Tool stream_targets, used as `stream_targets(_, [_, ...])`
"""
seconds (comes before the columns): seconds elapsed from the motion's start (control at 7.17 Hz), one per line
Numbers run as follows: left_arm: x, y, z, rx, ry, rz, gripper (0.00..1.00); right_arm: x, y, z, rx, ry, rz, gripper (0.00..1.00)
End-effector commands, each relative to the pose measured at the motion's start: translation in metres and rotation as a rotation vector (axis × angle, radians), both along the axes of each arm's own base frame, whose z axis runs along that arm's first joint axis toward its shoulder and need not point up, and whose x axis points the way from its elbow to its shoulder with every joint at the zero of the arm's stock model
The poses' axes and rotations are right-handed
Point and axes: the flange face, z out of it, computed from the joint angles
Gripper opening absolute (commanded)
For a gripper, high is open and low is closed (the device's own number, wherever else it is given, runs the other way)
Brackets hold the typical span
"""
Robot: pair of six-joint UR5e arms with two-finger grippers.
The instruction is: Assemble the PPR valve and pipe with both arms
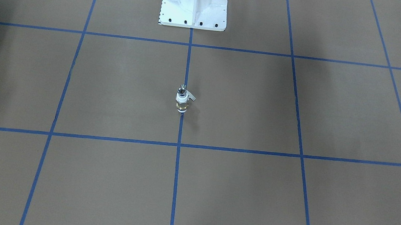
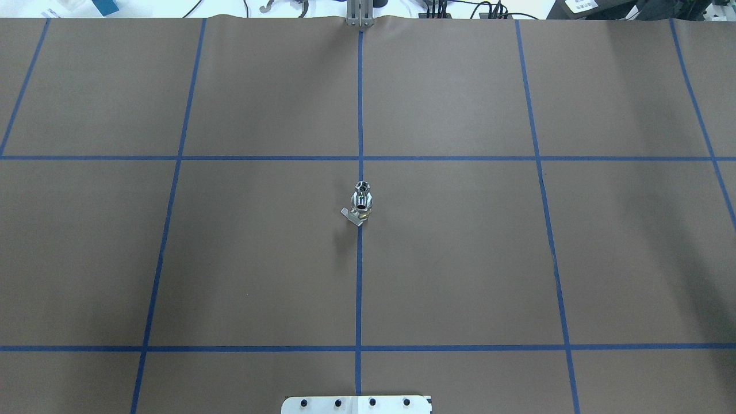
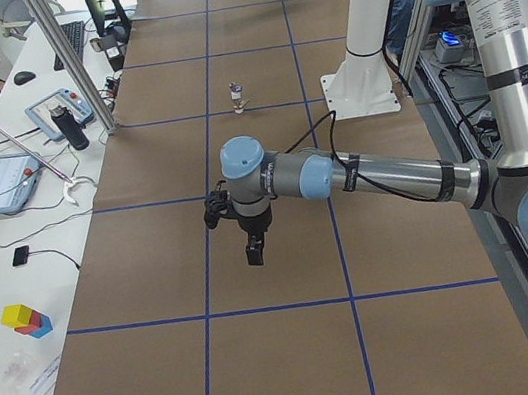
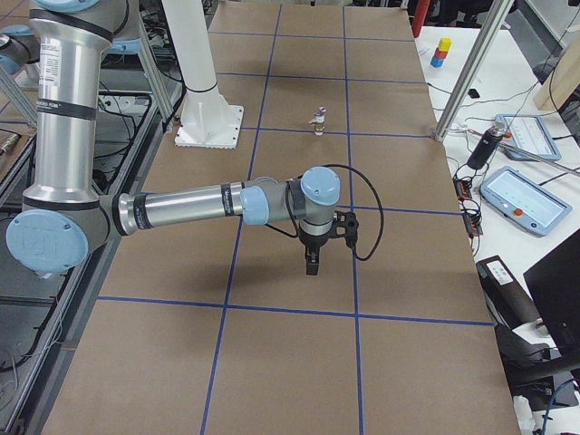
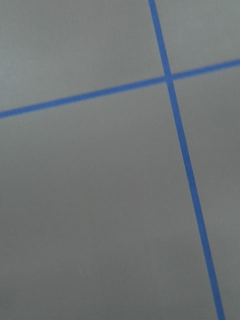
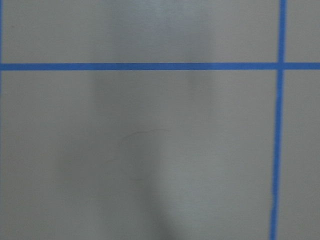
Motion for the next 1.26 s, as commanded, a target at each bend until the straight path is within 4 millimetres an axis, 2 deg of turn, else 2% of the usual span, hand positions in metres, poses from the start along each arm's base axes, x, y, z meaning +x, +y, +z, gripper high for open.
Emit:
stream_targets(0.0, [-0.04,0.009,0.044,-0.029,0.053,-0.012,1.0,0.03,0.006,0.024,0.003,0.0,0.013,1.0])
stream_targets(0.28, [-0.036,0.009,0.034,-0.072,0.13,-0.06,1.0,0.031,0.009,0.031,-0.011,0.006,0.014,1.0])
stream_targets(0.56, [-0.035,0.006,0.008,-0.094,0.14,-0.14,1.0,0.032,0.009,0.03,-0.012,-0.002,0.018,1.0])
stream_targets(0.84, [-0.035,0.006,0.0,-0.08,0.141,-0.139,1.0,0.032,0.008,0.039,-0.025,0.006,0.017,1.0])
stream_targets(0.98, [-0.036,0.005,-0.016,-0.052,0.129,-0.142,1.0,0.036,0.009,0.03,-0.009,-0.002,0.026,1.0])
stream_targets(1.12, [-0.039,0.003,-0.016,-0.032,0.094,-0.144,1.0,0.038,0.008,0.032,-0.017,0.009,0.031,1.0])
